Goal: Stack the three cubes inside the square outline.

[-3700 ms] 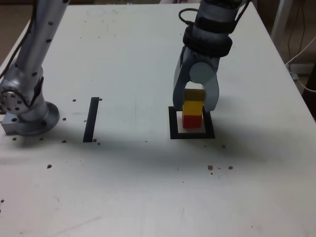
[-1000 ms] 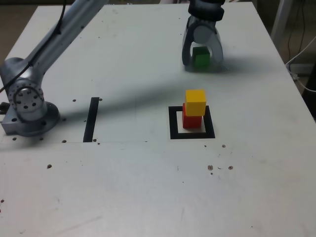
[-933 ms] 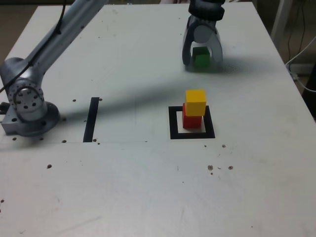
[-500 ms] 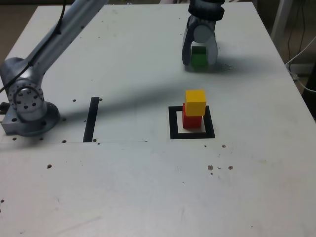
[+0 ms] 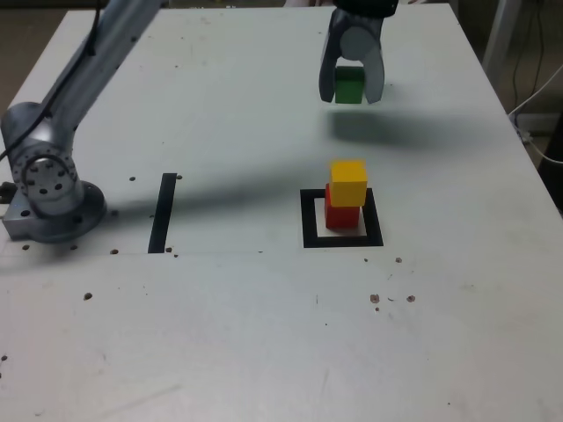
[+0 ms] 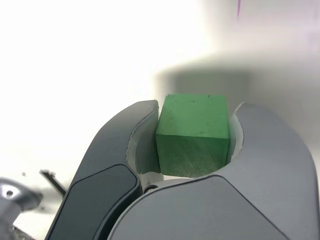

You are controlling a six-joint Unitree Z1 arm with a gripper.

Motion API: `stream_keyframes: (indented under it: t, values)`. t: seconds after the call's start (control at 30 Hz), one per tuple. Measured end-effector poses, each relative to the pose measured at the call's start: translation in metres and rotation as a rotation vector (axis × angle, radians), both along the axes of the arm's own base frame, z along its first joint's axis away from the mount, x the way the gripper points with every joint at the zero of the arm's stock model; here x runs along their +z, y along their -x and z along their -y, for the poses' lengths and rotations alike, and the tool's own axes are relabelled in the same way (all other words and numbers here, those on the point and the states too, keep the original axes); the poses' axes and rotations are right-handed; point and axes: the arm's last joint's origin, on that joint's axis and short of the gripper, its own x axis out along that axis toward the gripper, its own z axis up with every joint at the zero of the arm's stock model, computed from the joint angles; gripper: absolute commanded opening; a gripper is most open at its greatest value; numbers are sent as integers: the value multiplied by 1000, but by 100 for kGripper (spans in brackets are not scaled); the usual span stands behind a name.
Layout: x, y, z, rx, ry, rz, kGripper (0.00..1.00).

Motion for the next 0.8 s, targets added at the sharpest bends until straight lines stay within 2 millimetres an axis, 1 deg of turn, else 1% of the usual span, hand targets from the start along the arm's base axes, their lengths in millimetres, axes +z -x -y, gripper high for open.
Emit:
stream_keyframes:
  t: [0.13, 0.3, 0.57, 0.8]
  values:
    - [19, 6, 32, -6, 8, 12, 30]
    - [40, 11, 77, -6, 22, 36, 30]
    - [48, 12, 129, 15, 45, 32, 30]
    - [41, 15, 160, 33, 71, -10, 30]
